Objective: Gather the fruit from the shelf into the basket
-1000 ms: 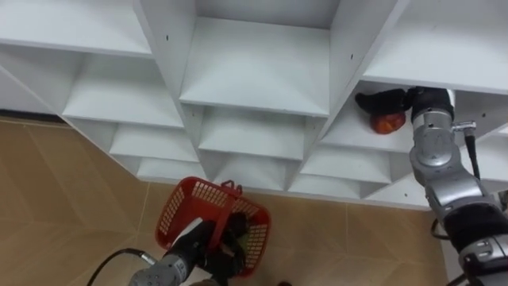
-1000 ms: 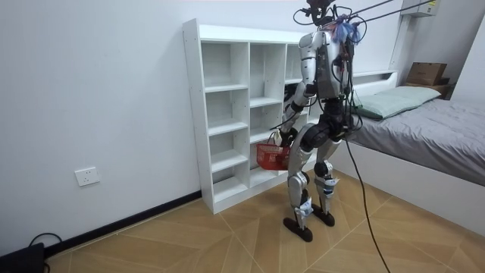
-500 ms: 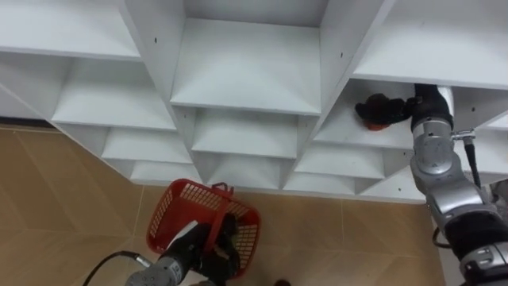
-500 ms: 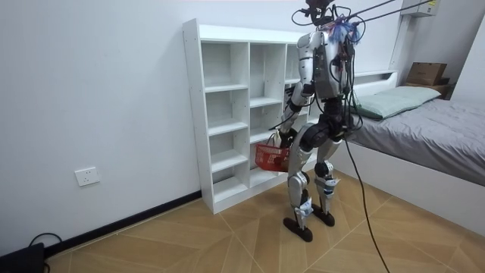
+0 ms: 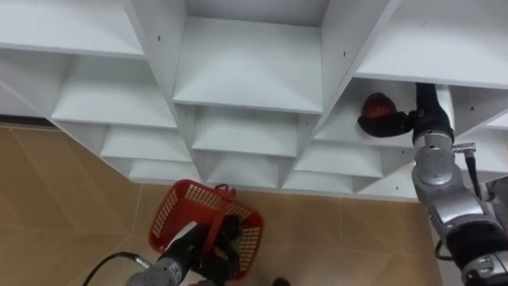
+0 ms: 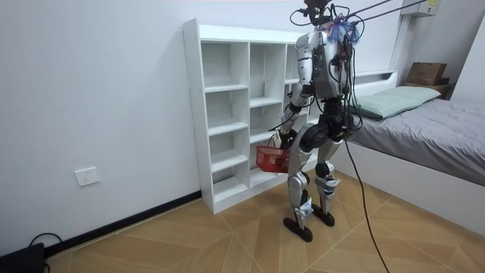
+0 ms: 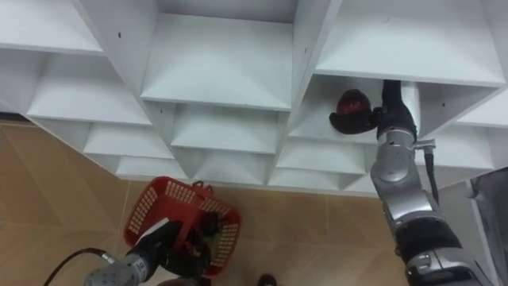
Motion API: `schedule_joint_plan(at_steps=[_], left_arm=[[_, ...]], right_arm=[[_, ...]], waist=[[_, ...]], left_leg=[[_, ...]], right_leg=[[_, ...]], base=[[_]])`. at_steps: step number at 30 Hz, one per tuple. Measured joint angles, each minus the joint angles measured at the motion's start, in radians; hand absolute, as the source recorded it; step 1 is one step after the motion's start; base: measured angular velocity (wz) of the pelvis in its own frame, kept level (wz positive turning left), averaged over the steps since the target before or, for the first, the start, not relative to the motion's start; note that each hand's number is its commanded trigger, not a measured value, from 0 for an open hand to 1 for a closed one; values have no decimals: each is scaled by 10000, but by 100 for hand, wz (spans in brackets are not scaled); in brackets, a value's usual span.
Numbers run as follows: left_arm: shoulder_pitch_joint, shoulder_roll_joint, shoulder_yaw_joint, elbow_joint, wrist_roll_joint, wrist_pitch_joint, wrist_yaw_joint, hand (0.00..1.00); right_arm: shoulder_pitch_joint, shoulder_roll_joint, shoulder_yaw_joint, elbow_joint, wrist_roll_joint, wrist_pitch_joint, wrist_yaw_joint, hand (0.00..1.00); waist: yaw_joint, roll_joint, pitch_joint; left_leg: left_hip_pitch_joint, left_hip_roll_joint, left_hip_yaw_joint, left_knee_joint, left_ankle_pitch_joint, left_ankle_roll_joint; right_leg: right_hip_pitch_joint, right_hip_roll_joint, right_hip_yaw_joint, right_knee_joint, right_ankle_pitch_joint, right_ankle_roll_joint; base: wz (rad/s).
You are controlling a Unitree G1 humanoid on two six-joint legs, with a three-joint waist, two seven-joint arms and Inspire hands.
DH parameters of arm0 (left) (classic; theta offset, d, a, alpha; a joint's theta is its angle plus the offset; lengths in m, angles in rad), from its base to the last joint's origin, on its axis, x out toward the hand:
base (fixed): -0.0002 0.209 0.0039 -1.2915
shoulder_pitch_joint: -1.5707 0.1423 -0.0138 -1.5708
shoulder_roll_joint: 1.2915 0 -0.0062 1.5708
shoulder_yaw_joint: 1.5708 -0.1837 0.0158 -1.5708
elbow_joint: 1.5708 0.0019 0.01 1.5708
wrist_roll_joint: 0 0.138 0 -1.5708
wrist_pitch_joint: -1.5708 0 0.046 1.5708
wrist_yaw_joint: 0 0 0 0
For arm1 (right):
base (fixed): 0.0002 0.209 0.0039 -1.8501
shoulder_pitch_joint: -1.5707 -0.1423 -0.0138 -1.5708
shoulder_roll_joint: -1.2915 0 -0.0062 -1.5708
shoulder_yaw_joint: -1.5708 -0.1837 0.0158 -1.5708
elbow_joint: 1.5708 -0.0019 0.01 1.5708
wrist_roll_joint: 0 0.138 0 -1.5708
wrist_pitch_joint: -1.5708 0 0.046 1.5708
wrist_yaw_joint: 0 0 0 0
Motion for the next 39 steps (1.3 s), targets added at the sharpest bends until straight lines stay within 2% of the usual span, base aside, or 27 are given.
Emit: schedule_joint_plan(at_steps=[3, 8, 14, 33, 39], left_arm=[[-32, -61, 11, 18, 1, 0, 24, 100], [-166, -263, -10, 325, -8, -3, 30, 100], [-229, -278, -202, 387, -405, -3, 46, 100], [-324, -263, -347, 457, -404, -3, 100, 100], [-375, -243, -496, 488, -625, -3, 221, 100]], right_arm=[[14, 2, 2, 54, -2, -1, -3, 0], [15, 2, 29, 102, 9, -1, 8, 0], [15, 8, 403, 222, 3, 0, 78, 0], [-40, 105, 398, 458, -429, 8, 82, 0], [-50, 241, 398, 459, -416, 8, -95, 0]], waist=[[6, 112, 61], [6, 277, 73], [-1, 291, 83], [38, 300, 108], [38, 259, 154]], left_leg=[[-71, -1, 3, -6, 4, 7], [-158, 3, 52, -56, 13, 3], [-147, -16, 54, -58, 15, 8], [-509, -60, 181, -37, 103, 48], [-553, -67, 234, -34, 102, 49]], right_leg=[[-82, 0, 11, 26, 7, -2], [-217, -3, 27, 135, 9, -7], [-223, -35, -2, 171, 8, -6], [-724, -102, 95, 391, 2, -7], [-813, -108, 157, 369, -8, -6]], base=[[0], [0], [0], [-1], [-2]])
